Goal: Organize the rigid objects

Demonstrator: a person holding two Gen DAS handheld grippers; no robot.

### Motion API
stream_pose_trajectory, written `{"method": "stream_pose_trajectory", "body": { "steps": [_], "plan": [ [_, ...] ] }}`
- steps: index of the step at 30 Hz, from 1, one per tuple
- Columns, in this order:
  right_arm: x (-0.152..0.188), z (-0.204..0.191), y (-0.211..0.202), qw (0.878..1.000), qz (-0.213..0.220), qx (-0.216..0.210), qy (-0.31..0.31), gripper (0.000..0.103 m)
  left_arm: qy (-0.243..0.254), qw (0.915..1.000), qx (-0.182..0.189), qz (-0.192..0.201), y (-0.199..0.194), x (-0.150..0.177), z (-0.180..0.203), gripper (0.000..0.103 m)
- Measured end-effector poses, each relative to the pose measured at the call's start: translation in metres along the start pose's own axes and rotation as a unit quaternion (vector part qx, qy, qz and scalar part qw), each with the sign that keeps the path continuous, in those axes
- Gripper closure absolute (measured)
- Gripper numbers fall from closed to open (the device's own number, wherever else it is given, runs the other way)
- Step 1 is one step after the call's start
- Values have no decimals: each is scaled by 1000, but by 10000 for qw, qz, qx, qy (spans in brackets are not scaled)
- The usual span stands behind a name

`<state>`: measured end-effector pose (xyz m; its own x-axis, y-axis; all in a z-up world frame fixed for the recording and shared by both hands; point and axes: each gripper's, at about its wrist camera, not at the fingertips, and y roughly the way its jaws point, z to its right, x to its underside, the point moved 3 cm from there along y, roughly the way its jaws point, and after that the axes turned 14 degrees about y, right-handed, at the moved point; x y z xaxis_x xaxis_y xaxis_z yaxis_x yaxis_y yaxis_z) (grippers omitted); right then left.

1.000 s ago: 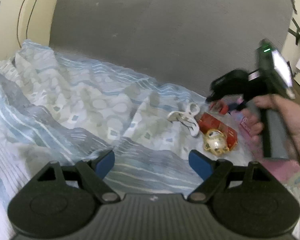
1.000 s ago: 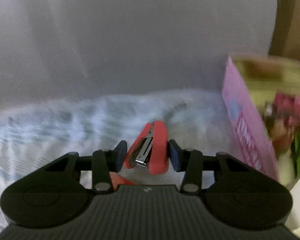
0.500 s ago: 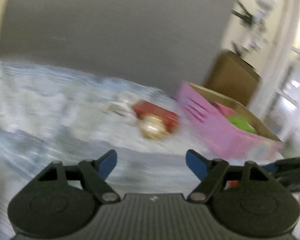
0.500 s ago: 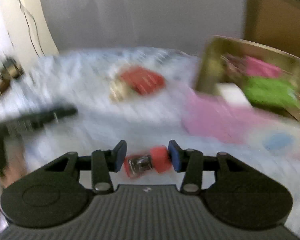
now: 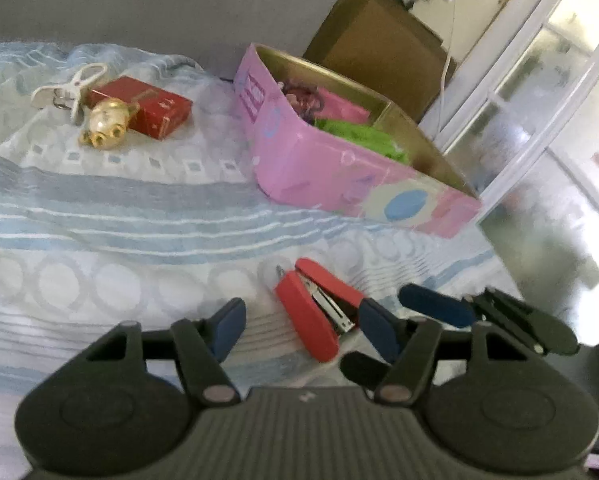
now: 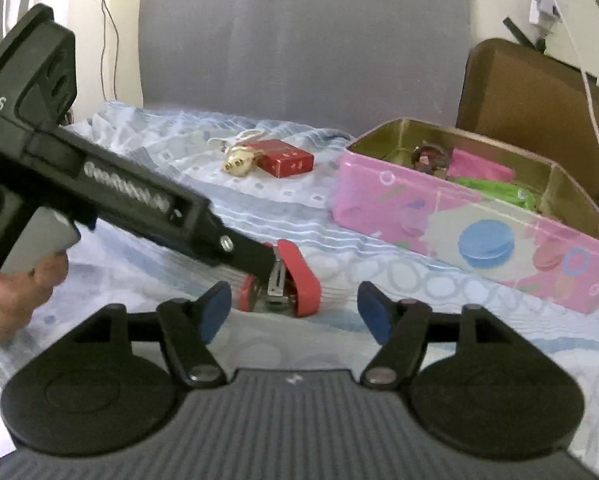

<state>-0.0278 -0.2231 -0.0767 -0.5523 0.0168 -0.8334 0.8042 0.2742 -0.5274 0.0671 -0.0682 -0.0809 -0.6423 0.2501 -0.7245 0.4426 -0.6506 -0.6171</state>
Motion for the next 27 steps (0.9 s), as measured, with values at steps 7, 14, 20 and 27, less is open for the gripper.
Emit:
{"method": "stream_pose_trajectory", "body": {
  "steps": [7, 14, 20, 27],
  "plan": [
    [-1, 3, 33, 9982, -366, -450, 183, 58, 240, 9993, -263, -86, 16, -7, 16, 54],
    [-38, 15, 7, 9972, 655, -274, 221, 60, 646, 9959, -56, 625, -5, -72, 40, 54],
    [-84, 56, 12, 9912, 1237, 318, 340, 59, 1118, 9909, -2, 751, 43, -134, 63, 54],
    [-96, 114, 47, 9886, 1063, 781, 719, 54, 1102, 9931, 45, 404, 118, -153, 69, 53]
  ]
}}
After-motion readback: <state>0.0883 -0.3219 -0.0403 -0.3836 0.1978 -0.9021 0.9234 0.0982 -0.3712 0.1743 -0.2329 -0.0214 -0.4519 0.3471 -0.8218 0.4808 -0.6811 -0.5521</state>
